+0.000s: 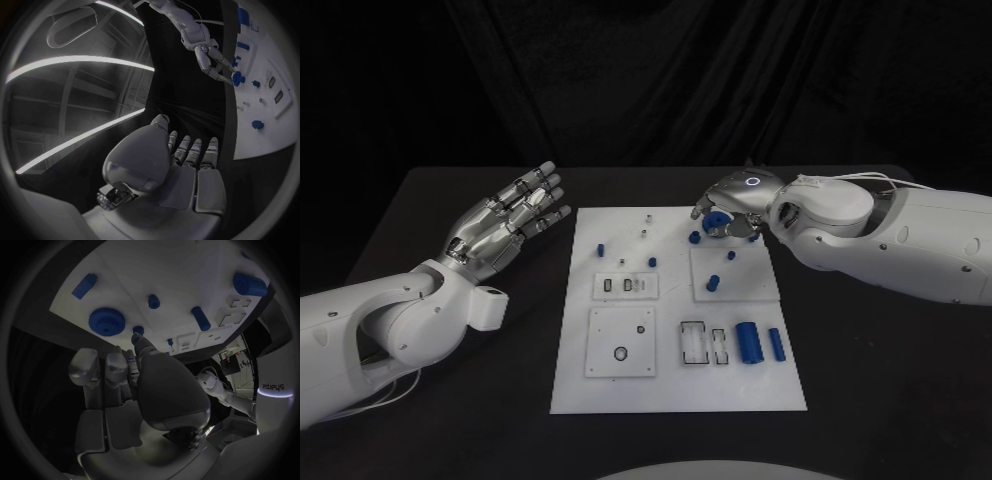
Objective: Assemble the parts on the task board
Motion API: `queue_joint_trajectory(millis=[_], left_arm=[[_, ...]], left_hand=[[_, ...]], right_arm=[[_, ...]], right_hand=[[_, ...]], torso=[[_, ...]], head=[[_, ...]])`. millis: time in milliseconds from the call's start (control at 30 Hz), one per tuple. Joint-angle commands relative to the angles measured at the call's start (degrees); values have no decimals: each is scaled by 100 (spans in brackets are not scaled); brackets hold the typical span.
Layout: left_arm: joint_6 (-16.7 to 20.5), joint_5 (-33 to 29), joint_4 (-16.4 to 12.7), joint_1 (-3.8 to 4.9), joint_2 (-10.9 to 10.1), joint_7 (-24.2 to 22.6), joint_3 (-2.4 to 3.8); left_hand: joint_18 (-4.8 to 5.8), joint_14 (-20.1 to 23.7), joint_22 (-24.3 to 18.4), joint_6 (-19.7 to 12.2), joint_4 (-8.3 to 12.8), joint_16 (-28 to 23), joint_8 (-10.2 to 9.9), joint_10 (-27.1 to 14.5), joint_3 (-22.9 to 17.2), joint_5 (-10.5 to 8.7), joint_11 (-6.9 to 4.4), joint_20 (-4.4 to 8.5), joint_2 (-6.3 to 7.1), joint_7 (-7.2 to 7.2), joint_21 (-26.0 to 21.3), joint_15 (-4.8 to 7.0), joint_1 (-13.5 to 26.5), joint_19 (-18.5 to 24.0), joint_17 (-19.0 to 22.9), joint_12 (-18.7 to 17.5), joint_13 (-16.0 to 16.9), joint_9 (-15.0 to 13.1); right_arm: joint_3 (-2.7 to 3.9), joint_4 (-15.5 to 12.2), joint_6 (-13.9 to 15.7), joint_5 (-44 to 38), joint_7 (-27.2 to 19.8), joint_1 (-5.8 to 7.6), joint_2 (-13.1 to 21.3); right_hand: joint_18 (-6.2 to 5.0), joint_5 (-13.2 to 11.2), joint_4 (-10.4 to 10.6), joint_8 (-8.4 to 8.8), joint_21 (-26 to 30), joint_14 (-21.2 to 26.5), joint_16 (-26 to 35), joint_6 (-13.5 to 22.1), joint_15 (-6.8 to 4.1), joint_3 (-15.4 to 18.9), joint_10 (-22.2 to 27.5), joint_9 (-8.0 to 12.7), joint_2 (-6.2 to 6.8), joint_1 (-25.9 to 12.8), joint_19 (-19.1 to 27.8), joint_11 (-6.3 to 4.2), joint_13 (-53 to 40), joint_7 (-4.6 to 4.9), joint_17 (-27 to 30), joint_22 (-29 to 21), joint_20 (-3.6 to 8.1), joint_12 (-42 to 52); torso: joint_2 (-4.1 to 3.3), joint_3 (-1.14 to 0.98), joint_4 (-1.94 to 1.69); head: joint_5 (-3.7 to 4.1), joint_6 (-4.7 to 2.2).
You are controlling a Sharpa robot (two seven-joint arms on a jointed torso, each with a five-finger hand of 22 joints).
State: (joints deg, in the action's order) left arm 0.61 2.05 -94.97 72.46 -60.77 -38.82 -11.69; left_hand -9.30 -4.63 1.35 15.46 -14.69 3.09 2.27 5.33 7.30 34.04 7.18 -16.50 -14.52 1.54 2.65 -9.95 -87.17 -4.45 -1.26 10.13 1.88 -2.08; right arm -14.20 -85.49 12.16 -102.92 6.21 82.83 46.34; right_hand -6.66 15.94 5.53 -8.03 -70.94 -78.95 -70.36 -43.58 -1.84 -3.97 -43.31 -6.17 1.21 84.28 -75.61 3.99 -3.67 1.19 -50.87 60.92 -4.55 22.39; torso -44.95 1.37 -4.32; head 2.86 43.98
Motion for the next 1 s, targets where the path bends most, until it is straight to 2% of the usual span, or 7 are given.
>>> queue_joint_trajectory(millis=[33, 167, 267, 500, 833, 1000], left_arm=[[-99, 19, -1, 14, 14, -662, 4], [-102, 19, 8, 14, 2, -653, 1], [-103, 19, 17, 13, -1, -648, -1], [-126, 19, 52, 13, 16, -622, -9], [-161, 20, 103, 12, 47, -597, -20], [-176, 20, 137, 12, 61, -585, -24]], left_hand=[[-71, 7, 7, 2, 30, 8, -21, -12, -5, 35, 36, -31, -11, -37, 27, -40, -65, -21, -3, -21, -5, 6], [-68, 2, 8, 25, 41, 11, -17, -7, -18, 38, 48, -32, -15, -56, 29, -49, -70, -25, -4, -13, -3, 2], [-67, -2, 8, 34, 48, 14, -15, -7, -23, 39, 54, -32, -15, -68, 30, -55, -72, -27, -5, -13, -2, 1], [-65, -6, 8, 41, 53, 16, -14, -5, -28, 40, 60, -32, -15, -80, 30, -61, -74, -28, -6, -11, -2, 0], [-58, -10, 8, 66, 71, 19, -10, -5, -48, 44, 78, -34, -18, -115, 31, -79, -79, -31, -6, -11, -2, -4], [-56, -11, 8, 78, 76, 20, -7, -5, -53, 44, 82, -34, -19, -125, 31, -83, -80, -31, -7, -11, -1, -6]], right_arm=[[5, 26, 3, -107, -34, -29, -17], [5, 68, 58, -107, -86, -61, -60], [5, 93, 69, -107, -119, -81, -87], [5, 163, 39, -107, -189, -122, -159], [5, 237, 33, -107, -272, -160, -241], [5, 285, 72, -107, -329, -168, -296]], right_hand=[[64, 34, 2, 24, -53, -48, -46, -12, 1, -33, -57, -8, 58, -21, -50, 4, -10, -15, -36, 51, 14, -25], [73, 39, 1, 34, -91, -62, -71, -14, 0, -58, -102, -12, 60, -14, -64, -1, -11, -16, -81, 108, 13, -30], [78, 52, -7, 49, -117, -72, -91, -7, -2, -88, -131, -13, 64, 4, -69, -7, -9, -22, -116, 150, 14, -45], [86, 70, -4, 77, -154, -71, -99, 17, -5, -126, -152, -12, 60, 12, -77, -13, -6, -32, -130, 209, 15, -73], [104, 95, 59, 64, -238, -101, -164, -89, -4, -226, -309, -46, 60, -37, -90, -8, -12, -11, -247, 347, 15, -105], [129, 200, 137, 10, -357, -155, -250, -319, -8, -409, -523, -113, 92, -57, -140, -16, -7, 6, -400, 539, 18, -175]], torso=[[24, 13, -9], [33, 22, 6], [34, 20, 13], [57, 21, -14], [79, 30, 4], [88, 36, -4]], head=[[-14, 32], [-13, 52], [-27, 63], [1, 103], [-8, 140], [1, 159]])
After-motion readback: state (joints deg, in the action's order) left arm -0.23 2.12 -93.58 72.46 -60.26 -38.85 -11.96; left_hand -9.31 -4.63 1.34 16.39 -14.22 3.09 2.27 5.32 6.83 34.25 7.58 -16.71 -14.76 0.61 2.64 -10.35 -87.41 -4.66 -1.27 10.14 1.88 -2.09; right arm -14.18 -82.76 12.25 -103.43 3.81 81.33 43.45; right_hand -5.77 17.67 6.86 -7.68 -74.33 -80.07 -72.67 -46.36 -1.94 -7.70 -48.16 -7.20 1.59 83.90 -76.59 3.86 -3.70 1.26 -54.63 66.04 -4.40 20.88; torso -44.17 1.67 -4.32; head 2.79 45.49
